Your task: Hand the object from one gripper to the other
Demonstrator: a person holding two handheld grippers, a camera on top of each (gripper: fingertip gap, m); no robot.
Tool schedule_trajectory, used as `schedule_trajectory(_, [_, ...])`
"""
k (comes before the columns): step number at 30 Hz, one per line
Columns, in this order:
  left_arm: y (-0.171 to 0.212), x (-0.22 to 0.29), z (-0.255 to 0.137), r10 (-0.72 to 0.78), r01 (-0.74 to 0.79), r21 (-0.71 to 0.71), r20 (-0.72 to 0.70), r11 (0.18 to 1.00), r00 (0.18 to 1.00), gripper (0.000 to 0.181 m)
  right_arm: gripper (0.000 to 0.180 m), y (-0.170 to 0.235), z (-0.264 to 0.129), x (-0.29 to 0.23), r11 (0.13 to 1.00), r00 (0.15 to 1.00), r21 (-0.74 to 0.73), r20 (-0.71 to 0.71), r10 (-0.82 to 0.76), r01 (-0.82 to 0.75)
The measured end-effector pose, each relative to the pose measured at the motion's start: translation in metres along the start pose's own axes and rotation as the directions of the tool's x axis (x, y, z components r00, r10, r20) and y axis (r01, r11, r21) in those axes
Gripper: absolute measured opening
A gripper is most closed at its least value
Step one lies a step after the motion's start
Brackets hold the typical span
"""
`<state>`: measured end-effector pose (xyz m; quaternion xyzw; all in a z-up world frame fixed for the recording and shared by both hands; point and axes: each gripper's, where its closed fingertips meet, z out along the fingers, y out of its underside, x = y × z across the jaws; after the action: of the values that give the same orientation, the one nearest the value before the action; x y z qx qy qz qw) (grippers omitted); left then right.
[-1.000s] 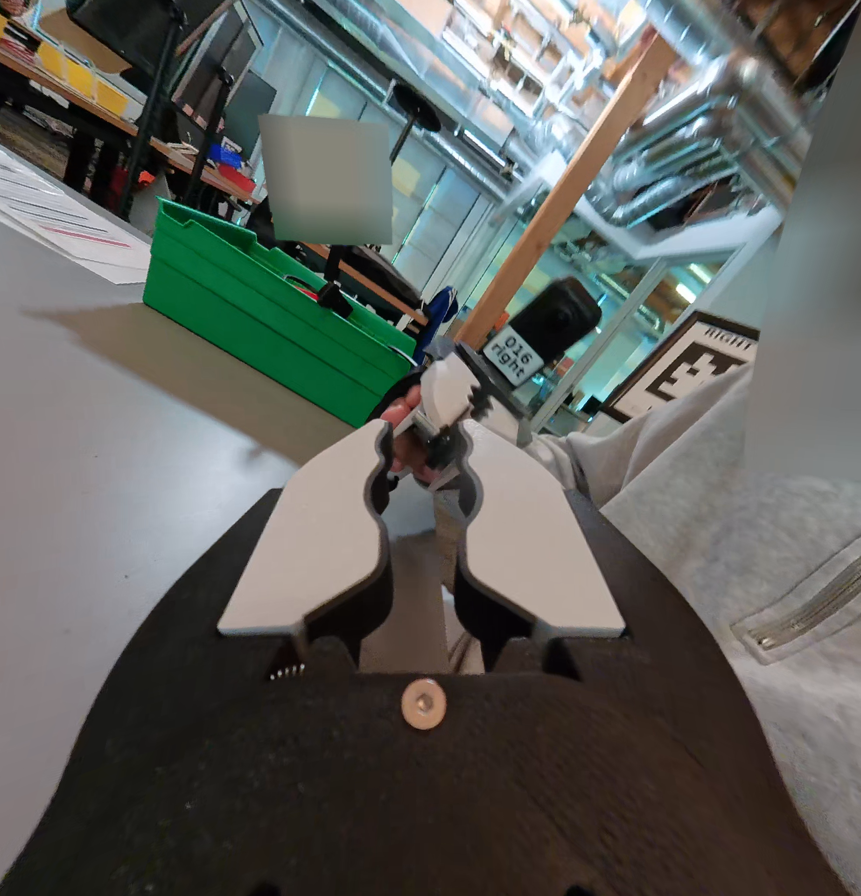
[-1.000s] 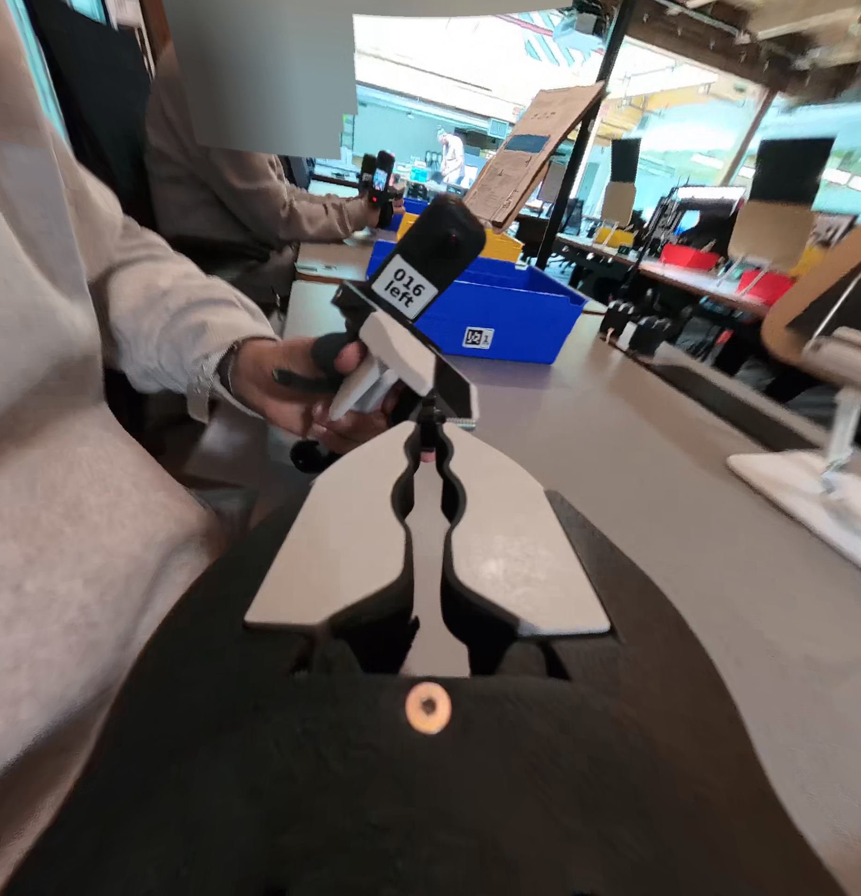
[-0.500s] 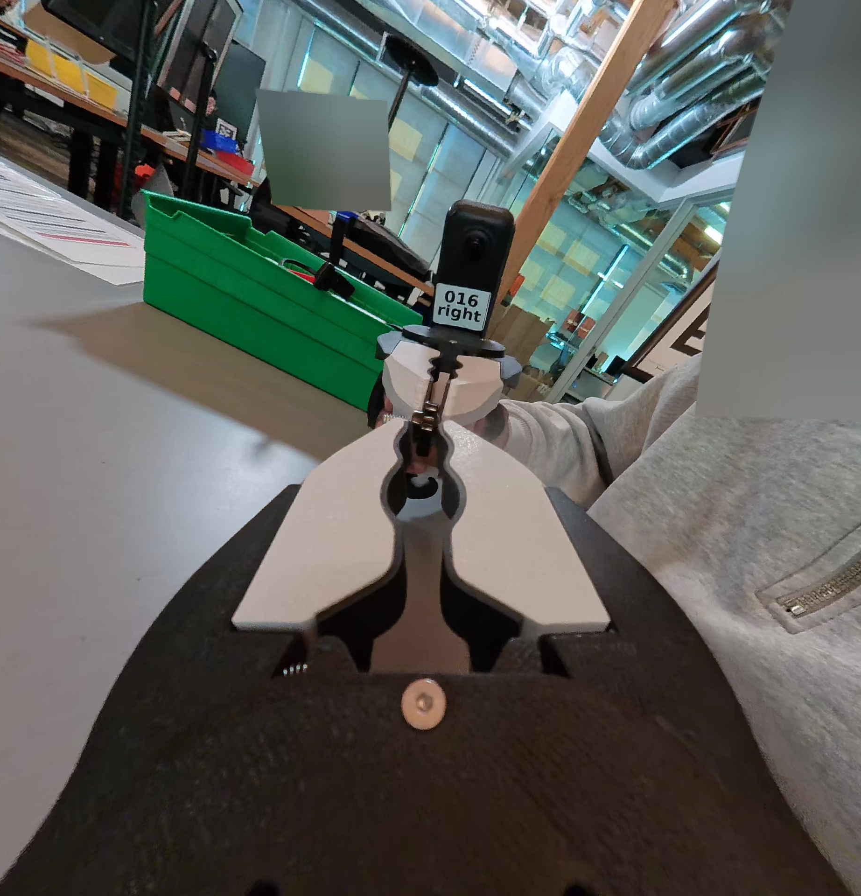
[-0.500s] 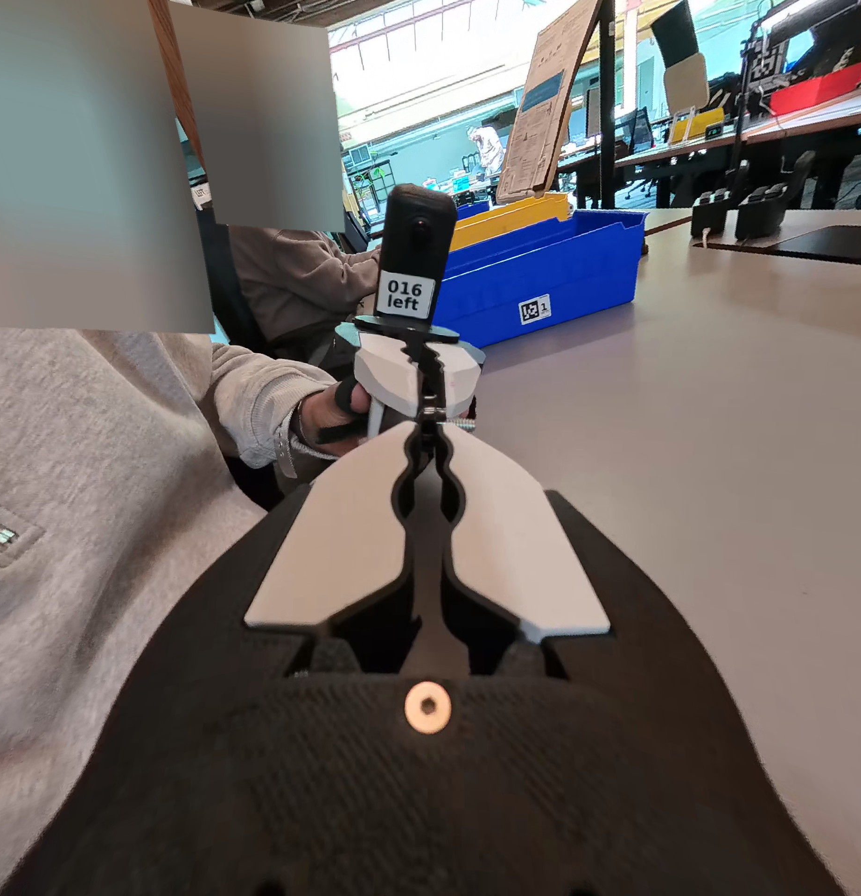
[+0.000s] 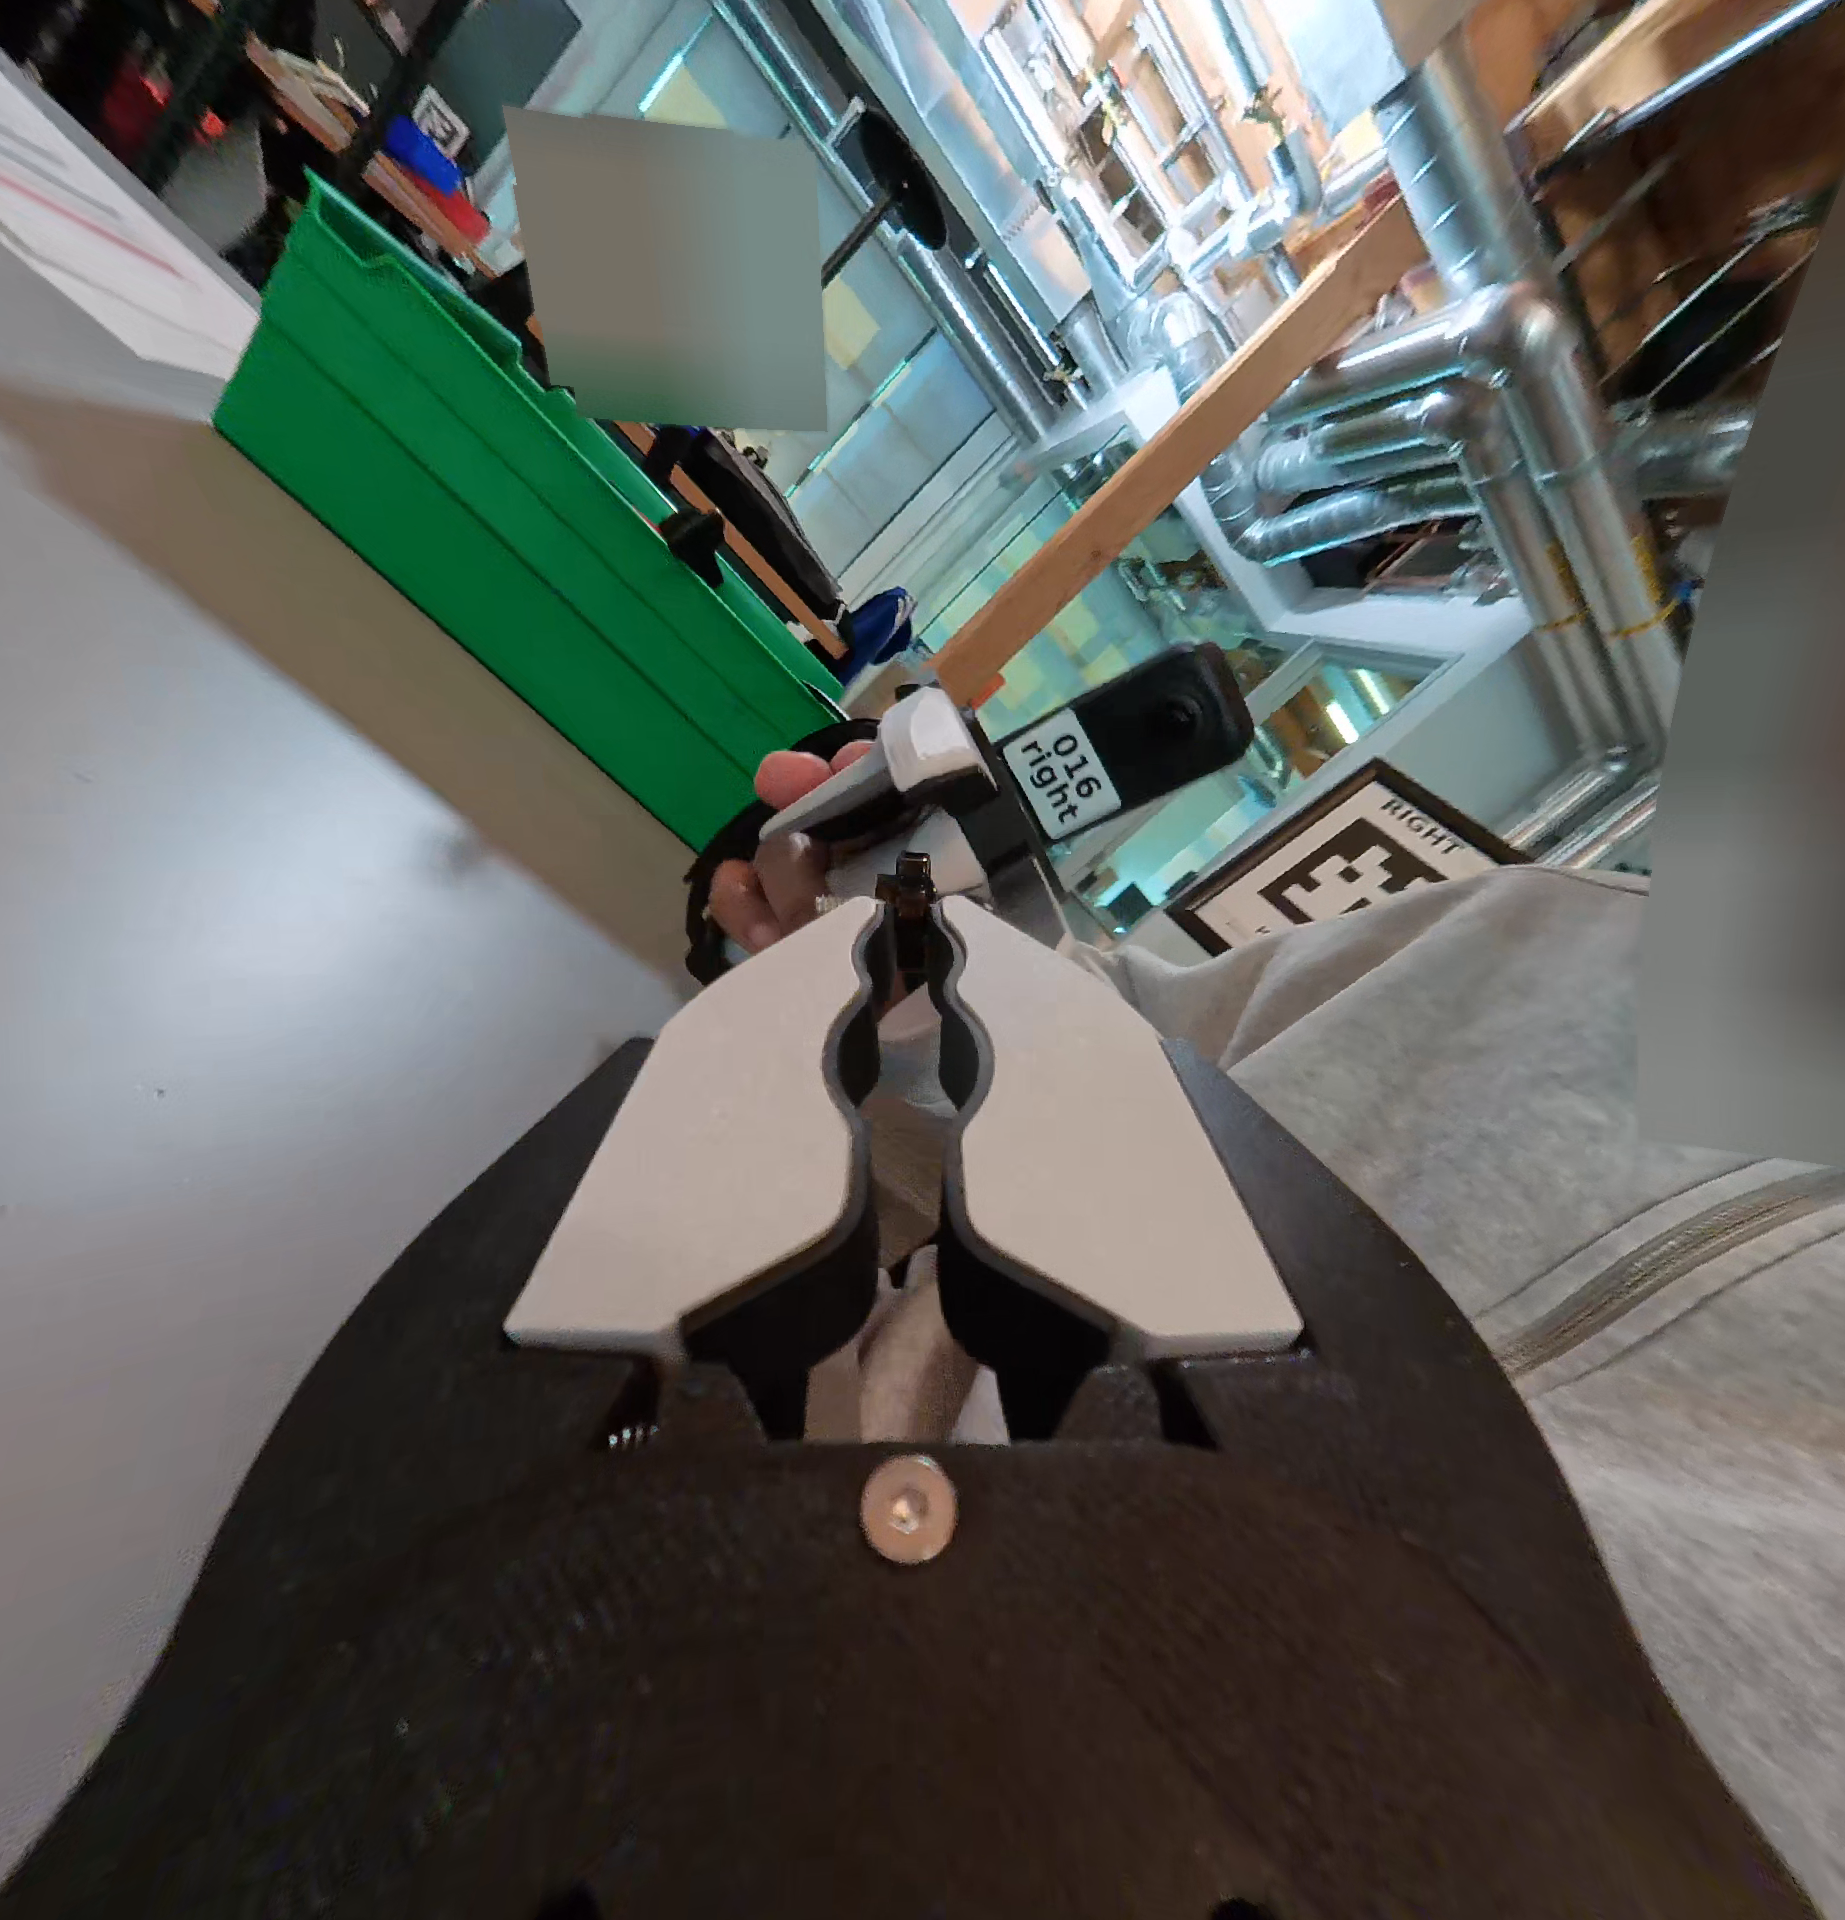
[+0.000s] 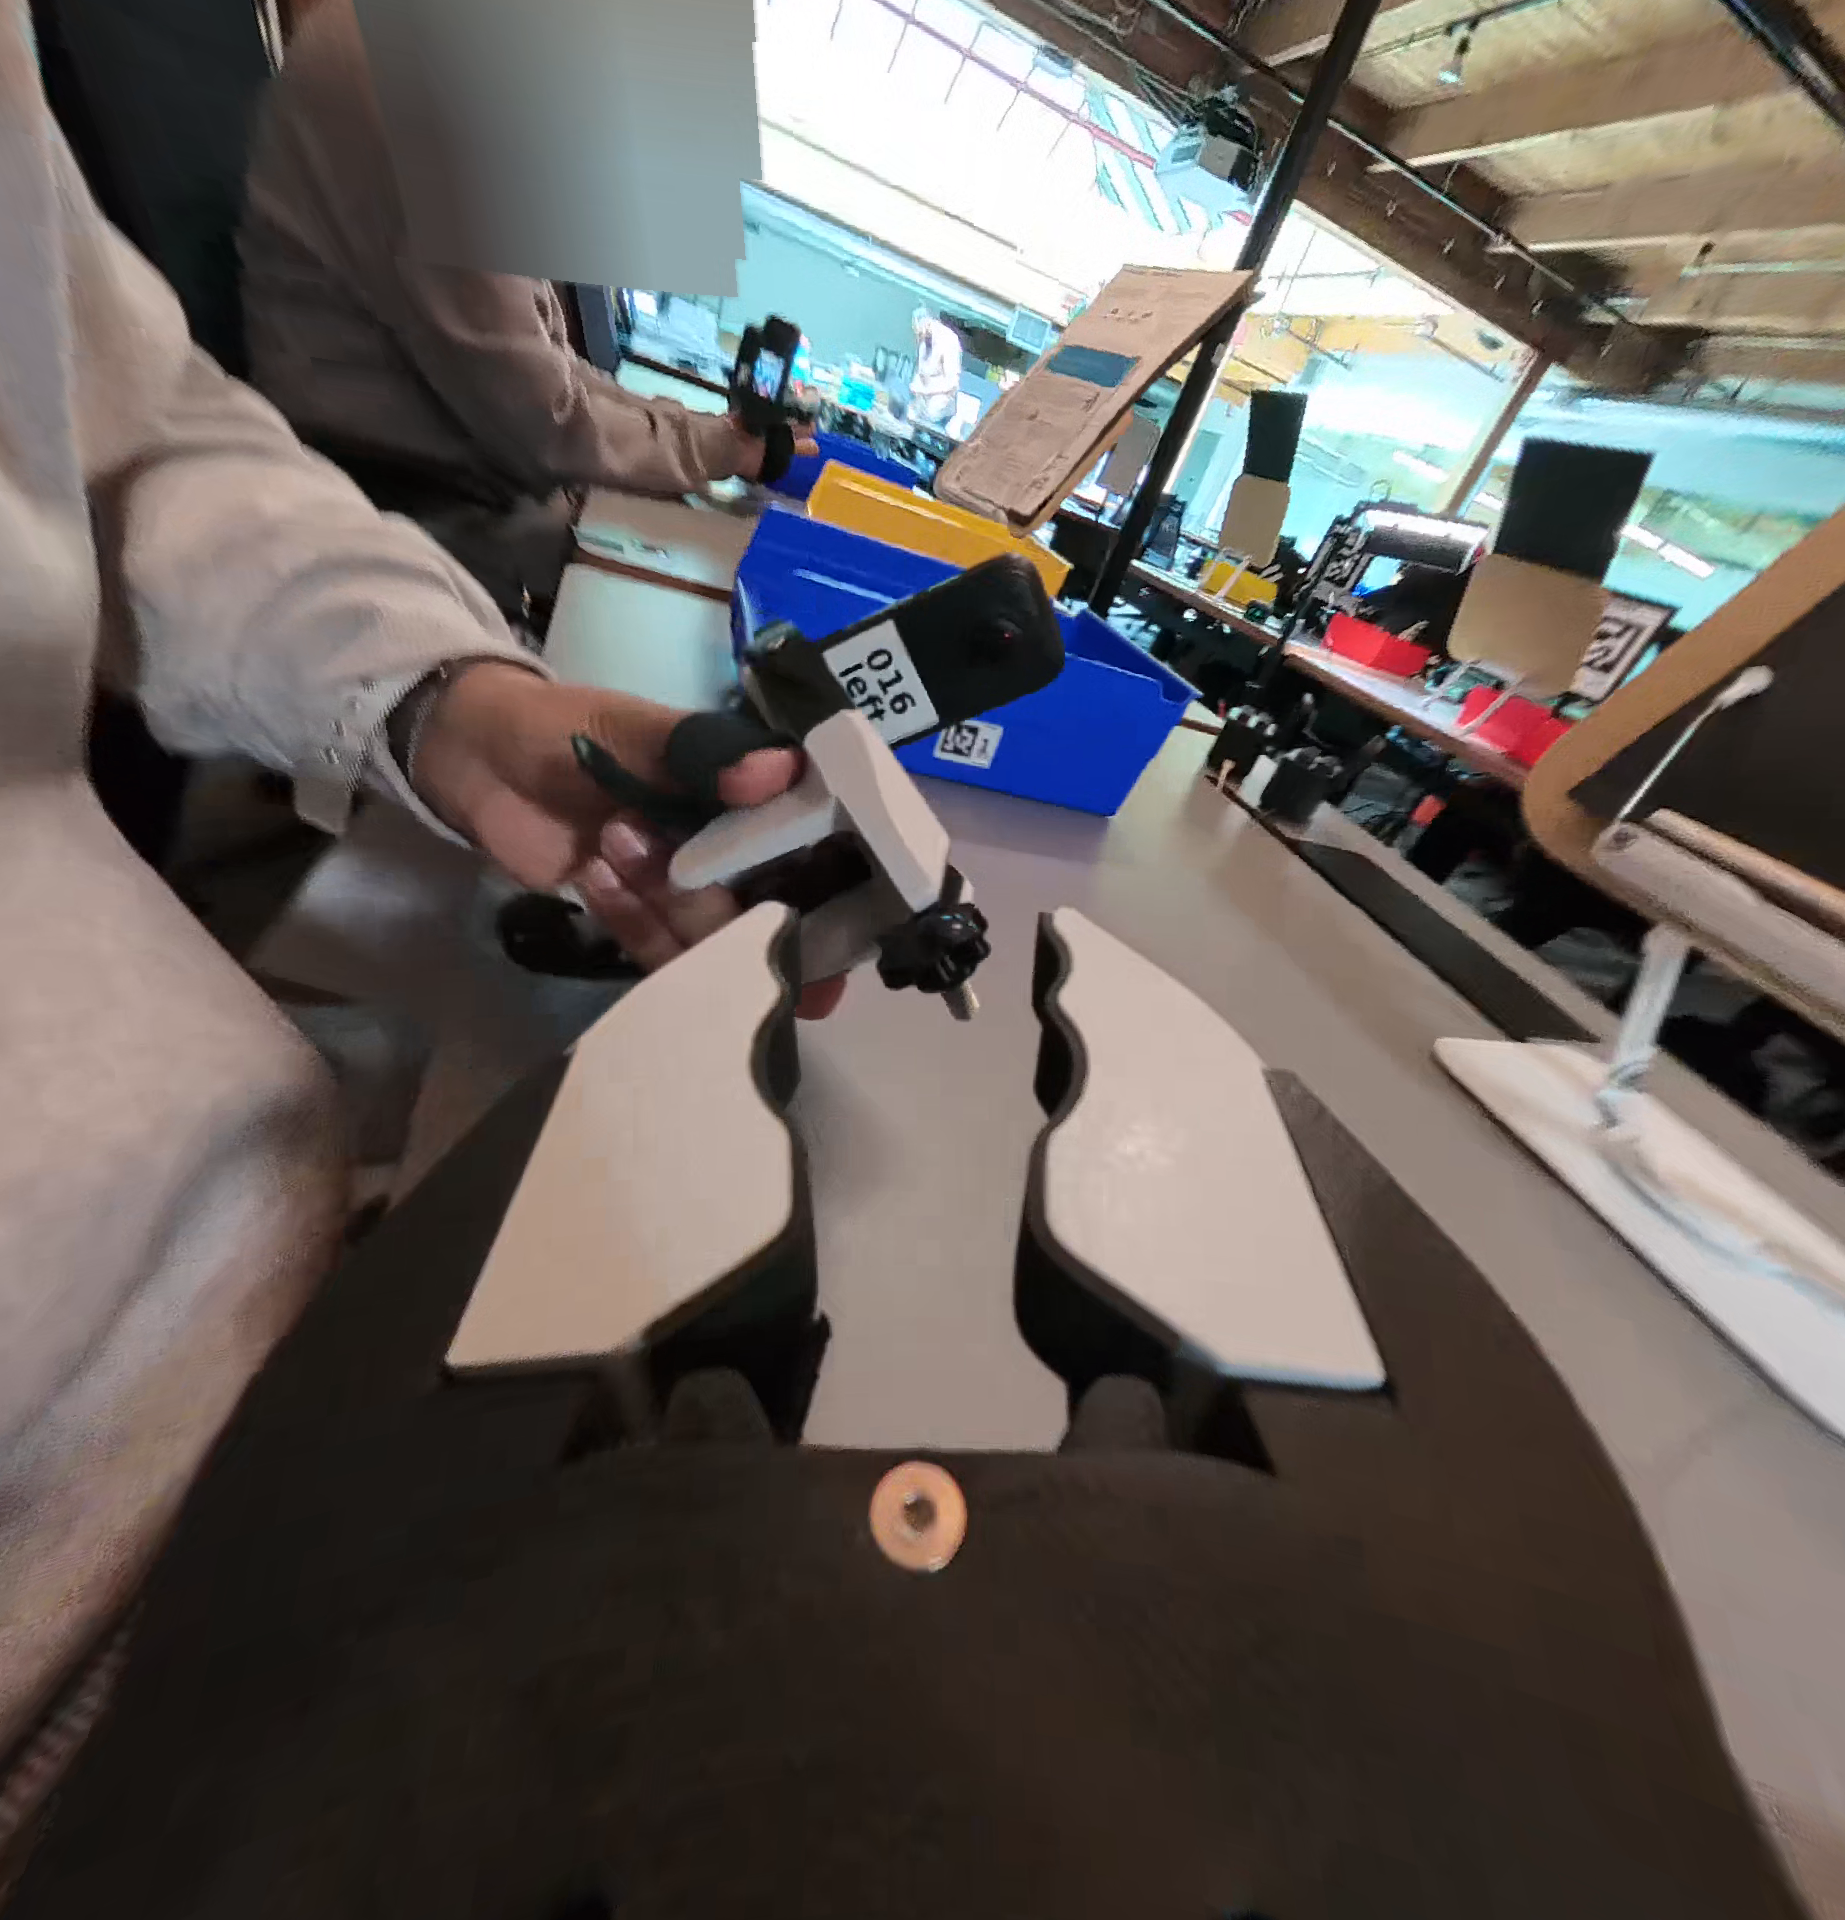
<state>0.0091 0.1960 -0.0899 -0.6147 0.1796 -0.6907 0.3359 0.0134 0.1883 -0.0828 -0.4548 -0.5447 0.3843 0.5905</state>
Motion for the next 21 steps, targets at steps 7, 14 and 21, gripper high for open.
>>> schedule_trajectory(7, [0.009,0.005,0.004,-0.085,0.081,-0.055,-0.059,0.995,0.995,0.005,0.025,0.009,0.004,-0.009,0.993,0.995,-0.062,0.016,-0.101,0.102])
schedule_trajectory(14, [0.01,0.01,0.007,-0.097,0.092,-0.045,-0.107,0.995,0.99,0.01,0.023,0.001,0.0,-0.008,0.997,0.998,-0.047,0.027,-0.06,0.061])
schedule_trajectory(21, [0.013,0.016,0.012,0.035,-0.041,-0.06,-0.091,0.997,0.995,0.023,0.023,-0.006,-0.003,-0.008,0.945,0.938,-0.027,0.113,0.327,-0.326])
